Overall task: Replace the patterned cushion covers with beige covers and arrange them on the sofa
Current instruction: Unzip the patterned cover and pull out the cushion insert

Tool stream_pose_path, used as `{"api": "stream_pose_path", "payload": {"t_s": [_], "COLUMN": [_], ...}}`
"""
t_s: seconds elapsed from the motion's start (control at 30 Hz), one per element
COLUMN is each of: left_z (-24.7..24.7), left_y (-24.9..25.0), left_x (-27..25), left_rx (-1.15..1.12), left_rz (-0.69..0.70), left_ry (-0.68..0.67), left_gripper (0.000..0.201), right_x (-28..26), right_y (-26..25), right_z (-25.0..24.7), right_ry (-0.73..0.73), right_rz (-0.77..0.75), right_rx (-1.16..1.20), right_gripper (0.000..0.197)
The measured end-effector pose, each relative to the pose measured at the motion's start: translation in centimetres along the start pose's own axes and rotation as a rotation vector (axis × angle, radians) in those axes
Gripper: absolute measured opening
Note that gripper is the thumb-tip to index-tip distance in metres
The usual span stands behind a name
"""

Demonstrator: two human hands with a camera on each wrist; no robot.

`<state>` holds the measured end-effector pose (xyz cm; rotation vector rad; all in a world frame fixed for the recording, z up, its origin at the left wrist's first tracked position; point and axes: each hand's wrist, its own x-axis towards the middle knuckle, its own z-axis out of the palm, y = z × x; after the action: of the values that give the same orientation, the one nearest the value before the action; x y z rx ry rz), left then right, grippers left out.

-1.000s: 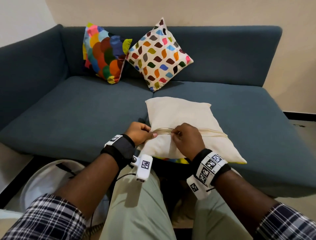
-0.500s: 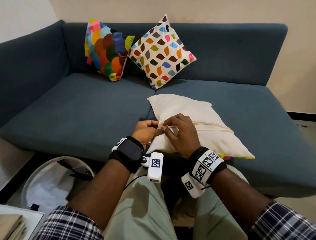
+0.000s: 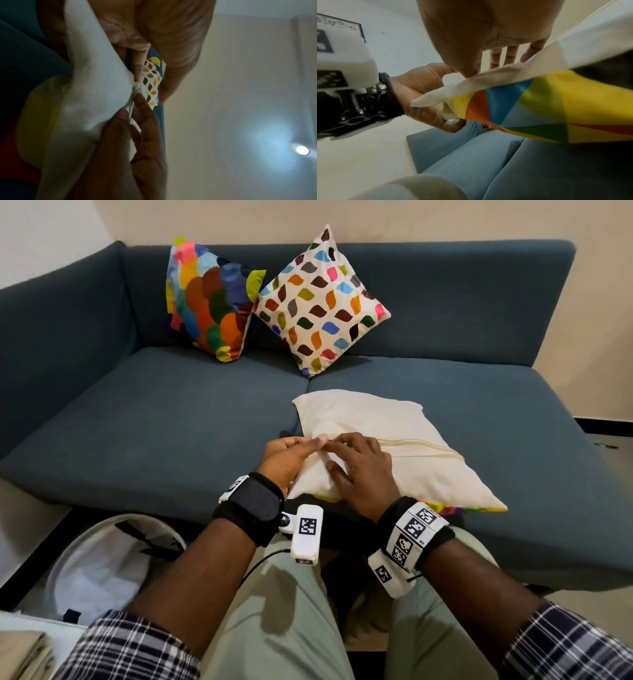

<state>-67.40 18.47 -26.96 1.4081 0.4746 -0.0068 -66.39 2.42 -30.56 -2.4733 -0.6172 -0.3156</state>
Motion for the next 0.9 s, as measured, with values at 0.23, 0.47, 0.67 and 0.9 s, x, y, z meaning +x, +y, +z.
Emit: {"api": "stream_pose_path", "payload": {"t_s": [0.23, 0.47, 0.67, 0.9], "left_z": [-1.7, 2.5, 12.8, 18.2], "left_y": [-0.5, 0.9, 0.9, -0.4], "left_x": [2.9, 1.0, -0.8, -0.2], "left_rx": [0.397, 1.208, 1.263, 1.16], "left_rz": [0.175, 0.456, 0.665, 0.574], "left_ry": [0.201, 0.272, -0.356, -0.234], "left_gripper": [0.02, 0.046, 0.025, 0.009], "right_x": [-0.5, -0.5, 0.2, -0.8], "right_y": [3.8, 9.8, 15.2, 13.8], "right_z": [-1.5, -7.2, -7.4, -8.3], "right_ry": [0.063, 0.143, -0.129, 0.007], "right_rz": [0.175, 0.721, 1.029, 1.046], "right_rx": [-0.132, -0.216, 0.281, 1.074], "right_gripper": [0.02, 0.026, 0.014, 0.018]}}
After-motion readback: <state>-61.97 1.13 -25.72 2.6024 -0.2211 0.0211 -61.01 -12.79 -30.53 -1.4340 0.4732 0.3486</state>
